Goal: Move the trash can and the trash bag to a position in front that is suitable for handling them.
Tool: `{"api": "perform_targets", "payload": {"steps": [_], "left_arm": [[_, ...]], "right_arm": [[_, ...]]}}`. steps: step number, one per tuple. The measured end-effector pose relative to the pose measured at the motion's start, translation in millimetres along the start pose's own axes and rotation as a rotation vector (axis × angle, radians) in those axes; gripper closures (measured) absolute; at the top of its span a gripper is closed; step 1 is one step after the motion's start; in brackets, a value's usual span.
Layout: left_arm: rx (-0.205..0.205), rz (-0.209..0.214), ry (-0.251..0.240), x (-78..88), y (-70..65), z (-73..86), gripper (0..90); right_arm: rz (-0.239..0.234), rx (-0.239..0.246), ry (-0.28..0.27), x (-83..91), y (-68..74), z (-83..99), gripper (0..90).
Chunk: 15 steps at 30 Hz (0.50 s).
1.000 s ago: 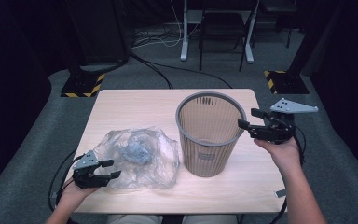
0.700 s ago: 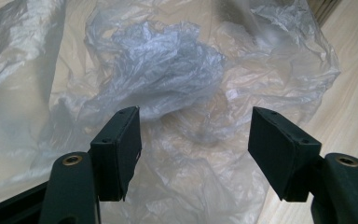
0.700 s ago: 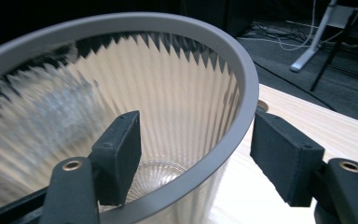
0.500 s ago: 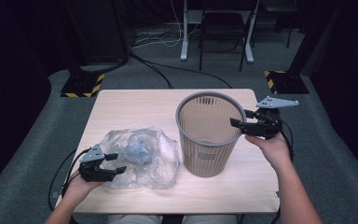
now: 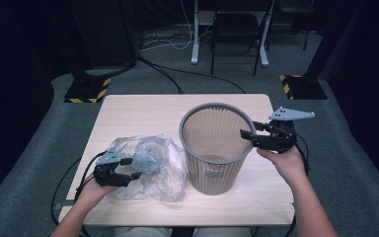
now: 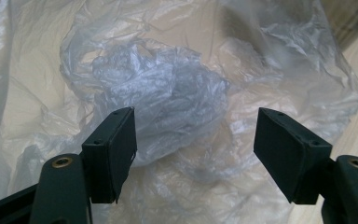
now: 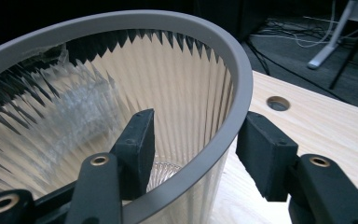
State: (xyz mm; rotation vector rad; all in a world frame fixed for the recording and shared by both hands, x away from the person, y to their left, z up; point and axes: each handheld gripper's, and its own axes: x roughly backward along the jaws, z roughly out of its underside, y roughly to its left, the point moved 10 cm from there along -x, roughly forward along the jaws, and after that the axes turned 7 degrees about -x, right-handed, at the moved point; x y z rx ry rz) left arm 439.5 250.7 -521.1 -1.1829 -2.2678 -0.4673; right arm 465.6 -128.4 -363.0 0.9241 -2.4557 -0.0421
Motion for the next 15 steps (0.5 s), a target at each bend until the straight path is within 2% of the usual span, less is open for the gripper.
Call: {"api": "perform_targets", "payload": {"steps": [5,10,15], "left_arm": [[0.007,-0.021,0.003,-4.2,6.0,-2.4,28.3],[0.002,-0.048,-0.014,-4.4,10.6,-8.6,26.4],[-0.005,-0.045,-0.020,-3.5,10.0,-11.0,25.2]], "right_arm": [[-0.041,0.009,-0.001,2.4,14.9,5.2,46.0],[-0.066,0.031,0.011,4.2,27.3,9.2,46.0],[-0.067,0.032,0.006,4.8,32.2,11.1,45.2]]}}
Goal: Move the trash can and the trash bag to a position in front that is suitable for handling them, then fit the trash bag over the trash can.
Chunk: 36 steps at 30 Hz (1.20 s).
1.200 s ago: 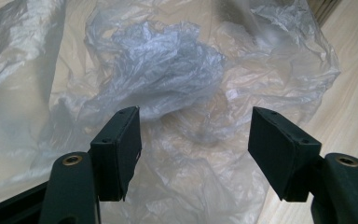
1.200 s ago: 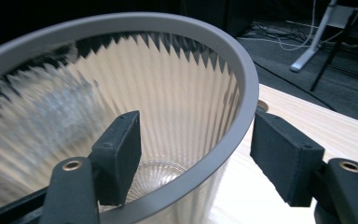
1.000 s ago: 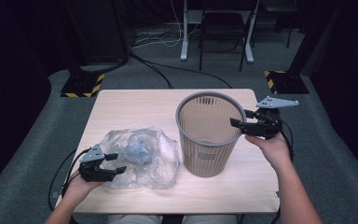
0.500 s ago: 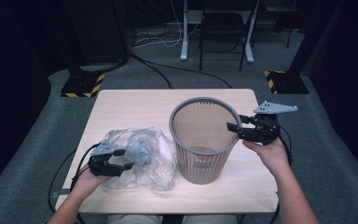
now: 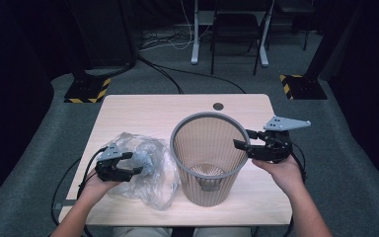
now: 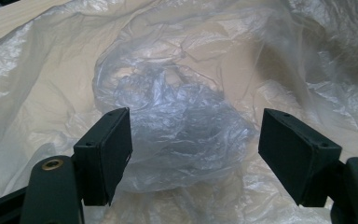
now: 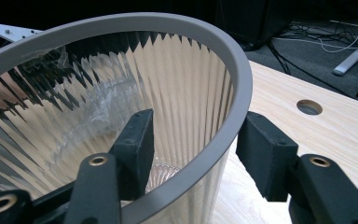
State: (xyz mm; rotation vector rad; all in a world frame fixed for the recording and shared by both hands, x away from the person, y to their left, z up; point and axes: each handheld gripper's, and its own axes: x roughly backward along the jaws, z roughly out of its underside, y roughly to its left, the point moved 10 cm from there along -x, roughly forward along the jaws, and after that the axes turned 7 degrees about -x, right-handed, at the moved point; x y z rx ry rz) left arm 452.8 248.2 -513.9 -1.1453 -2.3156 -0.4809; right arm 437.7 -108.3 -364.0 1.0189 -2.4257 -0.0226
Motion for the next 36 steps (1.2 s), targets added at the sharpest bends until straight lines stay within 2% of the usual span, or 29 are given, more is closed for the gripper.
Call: {"api": "perform_targets", "payload": {"steps": [3,6,12,14,18,23,29,36], "left_arm": [[-0.003,0.003,0.009,-3.2,-0.1,-0.6,23.6],[-0.007,-0.004,0.008,-7.1,1.8,-3.2,21.5],[0.010,-0.006,0.035,-19.6,8.2,-7.0,19.8],[0.012,0.000,0.048,-24.2,8.6,-7.3,20.0],[0.015,-0.008,0.055,-30.4,12.0,-7.7,20.0],[0.020,-0.024,0.066,-37.2,19.0,-7.6,18.3],[0.023,-0.006,0.123,-55.5,21.0,2.1,18.7],[0.016,0.006,0.162,-70.3,18.6,10.1,19.3]], "right_arm": [[-0.005,-0.001,-0.004,0.5,0.8,0.6,43.7],[-0.012,0.017,-0.003,1.9,1.5,0.3,38.1],[0.003,0.016,-0.067,15.3,0.3,-11.5,35.0],[0.001,0.016,-0.065,17.8,0.5,-11.0,34.7],[0.017,0.033,-0.054,19.7,-0.1,-6.7,34.7],[0.020,0.029,-0.054,20.4,-1.3,-3.4,34.7],[0.022,0.028,-0.065,22.8,-2.2,-3.7,34.7],[0.018,0.025,-0.076,24.6,-0.3,-1.7,34.7]]}}
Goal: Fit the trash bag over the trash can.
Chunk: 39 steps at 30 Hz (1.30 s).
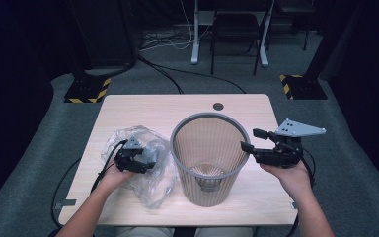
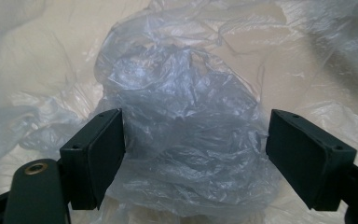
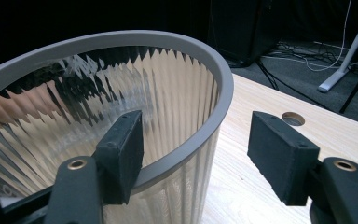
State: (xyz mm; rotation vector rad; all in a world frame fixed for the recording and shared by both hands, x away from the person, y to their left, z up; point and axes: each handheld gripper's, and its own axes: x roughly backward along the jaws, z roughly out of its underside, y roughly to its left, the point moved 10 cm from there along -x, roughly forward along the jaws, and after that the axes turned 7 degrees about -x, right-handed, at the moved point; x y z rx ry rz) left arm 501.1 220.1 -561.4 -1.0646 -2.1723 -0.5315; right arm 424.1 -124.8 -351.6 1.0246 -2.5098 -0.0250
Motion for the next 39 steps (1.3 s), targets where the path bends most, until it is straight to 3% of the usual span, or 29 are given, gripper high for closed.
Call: {"api": "perform_targets", "payload": {"steps": [8,14,18,21,23,30,39], "left_arm": [[-0.002,0.006,0.014,-11.3,-1.2,5.8,20.1],[-0.043,-0.007,0.054,-18.4,-3.5,11.1,23.8],[-0.090,-0.029,0.079,-21.8,-6.0,15.0,27.8],[-0.090,-0.029,0.079,-20.7,-6.9,15.2,33.9],[-0.100,-0.035,0.075,-19.4,-6.6,15.4,42.9],[-0.067,-0.012,0.053,-2.6,-1.5,14.1,60.1],[-0.040,-0.015,-0.026,36.8,5.8,0.7,63.4]], "right_arm": [[-0.005,-0.002,-0.010,0.3,0.0,0.5,34.6],[-0.004,-0.001,-0.012,0.8,0.4,0.7,34.6],[-0.001,0.006,-0.010,1.8,1.2,0.7,34.6],[0.001,0.012,-0.009,2.4,1.8,0.5,34.7],[0.000,0.012,-0.009,2.7,2.2,0.7,34.7],[-0.008,0.009,-0.006,2.1,3.8,1.5,35.1],[-0.031,0.033,0.010,-3.5,12.9,3.9,35.2]]}}
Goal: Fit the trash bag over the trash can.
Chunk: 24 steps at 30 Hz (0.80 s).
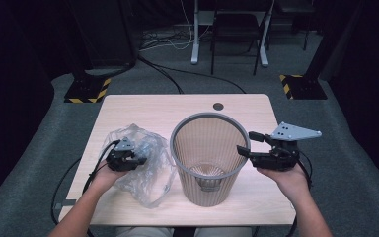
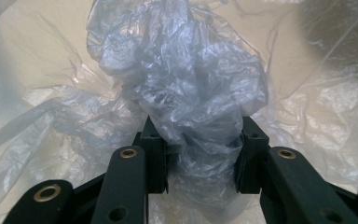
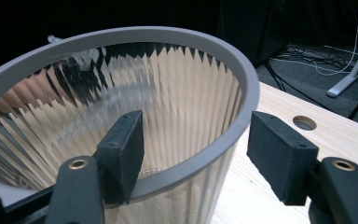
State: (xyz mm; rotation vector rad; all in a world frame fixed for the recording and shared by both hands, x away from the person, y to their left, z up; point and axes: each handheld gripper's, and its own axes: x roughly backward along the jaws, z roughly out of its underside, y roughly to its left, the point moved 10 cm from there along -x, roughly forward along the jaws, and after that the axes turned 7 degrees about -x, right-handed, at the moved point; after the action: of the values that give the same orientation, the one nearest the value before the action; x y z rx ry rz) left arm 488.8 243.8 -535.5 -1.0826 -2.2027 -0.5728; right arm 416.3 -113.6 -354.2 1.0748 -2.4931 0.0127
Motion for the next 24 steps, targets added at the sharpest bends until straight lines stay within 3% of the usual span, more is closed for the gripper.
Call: {"api": "perform_targets", "payload": {"steps": [9,18,24], "left_arm": [[0.011,0.003,-0.094,42.2,2.0,-23.8,63.5],[-0.018,0.015,-0.154,83.4,-2.1,-49.1,63.8],[-0.027,0.032,-0.198,110.8,-4.6,-66.4,63.9]], "right_arm": [[0.012,-0.006,-0.008,-2.5,0.2,0.3,34.4],[0.042,-0.019,-0.024,-5.9,-0.6,0.4,34.9],[0.035,-0.044,-0.039,-12.2,0.9,-0.8,37.2]]}}
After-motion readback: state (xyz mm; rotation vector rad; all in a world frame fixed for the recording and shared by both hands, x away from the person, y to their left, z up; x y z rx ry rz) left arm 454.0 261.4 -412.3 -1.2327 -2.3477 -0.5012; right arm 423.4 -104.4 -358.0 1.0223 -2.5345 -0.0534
